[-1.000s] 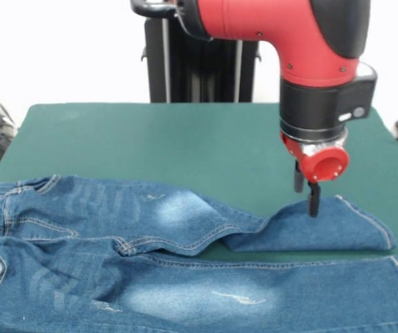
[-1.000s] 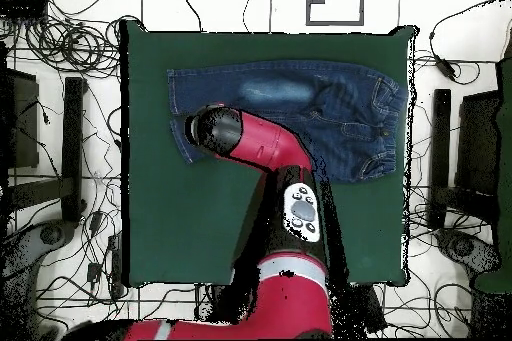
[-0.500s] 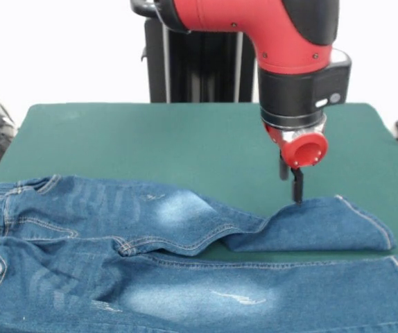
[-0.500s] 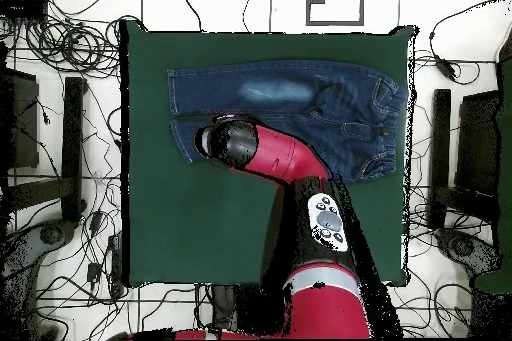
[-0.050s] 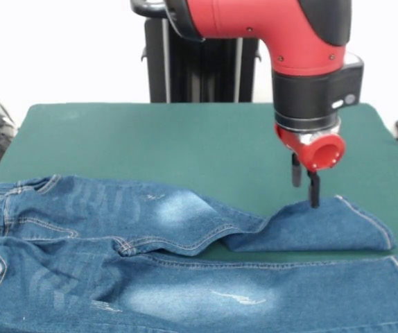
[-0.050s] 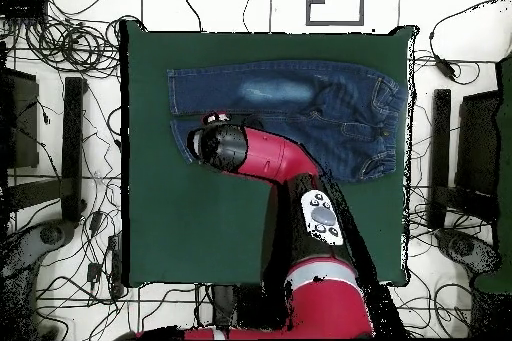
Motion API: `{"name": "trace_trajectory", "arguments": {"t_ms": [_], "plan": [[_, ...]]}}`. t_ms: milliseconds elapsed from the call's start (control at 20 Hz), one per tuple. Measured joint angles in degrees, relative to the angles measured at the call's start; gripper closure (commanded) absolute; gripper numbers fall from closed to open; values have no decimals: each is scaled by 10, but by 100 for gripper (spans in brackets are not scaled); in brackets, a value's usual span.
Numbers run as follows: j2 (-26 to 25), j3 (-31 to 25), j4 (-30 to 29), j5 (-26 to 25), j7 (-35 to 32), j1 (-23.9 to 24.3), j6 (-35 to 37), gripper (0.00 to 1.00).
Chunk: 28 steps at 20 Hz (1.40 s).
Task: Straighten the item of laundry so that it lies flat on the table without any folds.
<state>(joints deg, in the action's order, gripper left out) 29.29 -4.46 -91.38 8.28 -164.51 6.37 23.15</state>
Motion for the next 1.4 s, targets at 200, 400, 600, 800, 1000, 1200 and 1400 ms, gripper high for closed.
{"name": "trace_trajectory", "arguments": {"t_ms": [200,400,600,800,1000,1200,1400], "plan": [[0,-13,-7,-17,0,0,-30,0],[0,-25,-12,-31,0,1,-46,0],[0,-33,-20,-45,0,1,-56,0],[-1,-37,-23,-56,0,2,-58,0],[-5,-37,-23,-58,0,2,-60,0],[-16,-37,-23,-58,0,2,-66,0],[-26,-37,-23,-58,0,1,-66,0]]}}
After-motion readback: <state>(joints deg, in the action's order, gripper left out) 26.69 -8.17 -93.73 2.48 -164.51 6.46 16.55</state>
